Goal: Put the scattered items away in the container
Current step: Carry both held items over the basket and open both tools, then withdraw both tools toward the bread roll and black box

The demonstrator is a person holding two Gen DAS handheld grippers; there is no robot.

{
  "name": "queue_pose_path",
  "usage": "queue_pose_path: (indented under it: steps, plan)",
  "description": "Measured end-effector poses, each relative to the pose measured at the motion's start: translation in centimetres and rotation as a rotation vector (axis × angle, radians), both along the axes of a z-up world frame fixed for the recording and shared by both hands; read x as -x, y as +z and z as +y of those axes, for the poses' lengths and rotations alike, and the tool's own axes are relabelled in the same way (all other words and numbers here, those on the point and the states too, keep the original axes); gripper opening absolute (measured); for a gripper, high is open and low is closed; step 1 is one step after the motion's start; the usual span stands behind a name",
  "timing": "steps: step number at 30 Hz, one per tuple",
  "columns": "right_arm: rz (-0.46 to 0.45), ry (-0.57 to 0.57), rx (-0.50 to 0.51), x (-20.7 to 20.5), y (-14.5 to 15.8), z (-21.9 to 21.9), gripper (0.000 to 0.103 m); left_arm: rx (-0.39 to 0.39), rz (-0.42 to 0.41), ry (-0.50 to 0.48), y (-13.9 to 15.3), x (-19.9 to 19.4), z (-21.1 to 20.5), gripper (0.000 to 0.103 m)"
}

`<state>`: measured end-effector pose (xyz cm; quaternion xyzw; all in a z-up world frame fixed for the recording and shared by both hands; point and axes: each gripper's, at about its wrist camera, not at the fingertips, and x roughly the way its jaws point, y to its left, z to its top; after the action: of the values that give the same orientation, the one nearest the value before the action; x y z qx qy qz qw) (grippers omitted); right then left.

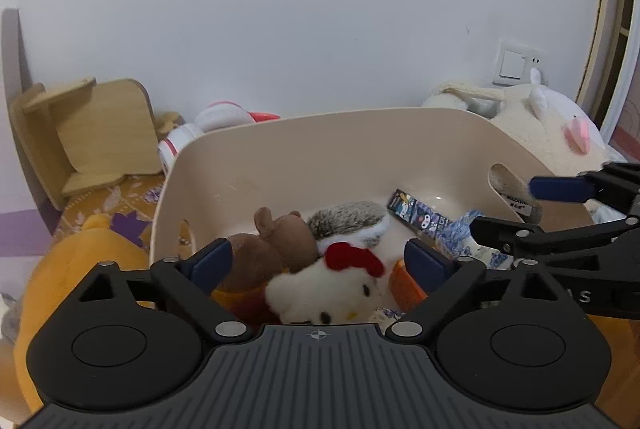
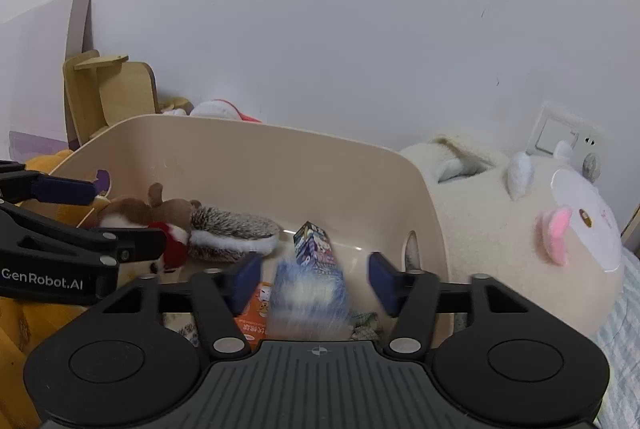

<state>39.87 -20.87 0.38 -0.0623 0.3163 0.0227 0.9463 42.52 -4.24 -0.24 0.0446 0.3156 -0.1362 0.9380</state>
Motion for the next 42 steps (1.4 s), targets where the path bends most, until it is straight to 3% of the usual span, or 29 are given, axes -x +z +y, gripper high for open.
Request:
queue_pose_path:
  steps: [7, 11, 14, 18, 29, 36, 42]
  plan:
    - [-0.077, -0.017, 0.008, 2.7, 1.9, -0.6, 0.089, 0.035, -0.042, 0.043, 1.5, 2.5, 0.5, 0.097]
    - [-0.118, -0.028, 0.012, 4.9, 3.0, -1.1, 0.091, -0.01, -0.103, 0.071, 2.3, 5.2, -0.2, 0.098]
    - [-0.152, -0.038, 0.028, 7.3, 3.4, -1.6, 0.1, -0.031, -0.151, 0.064, 2.5, 7.8, -1.1, 0.098]
    - [-0.173, -0.052, 0.06, 10.8, 3.0, -2.5, 0.103, 0.014, -0.126, 0.027, 1.6, 10.6, -2.3, 0.098]
    - [-0.005, -0.084, 0.072, 15.7, -2.5, -5.9, 0.103, 0.054, -0.023, 0.015, -3.1, 13.8, -5.9, 0.098]
    - [0.055, -0.083, 0.086, 15.2, -5.3, -6.3, 0.102, 0.037, 0.002, 0.038, -5.0, 13.8, -6.9, 0.098]
    - [0.104, -0.062, 0.073, 13.8, -7.0, -6.6, 0.093, 0.041, 0.014, 0.047, -5.8, 12.9, -7.9, 0.098]
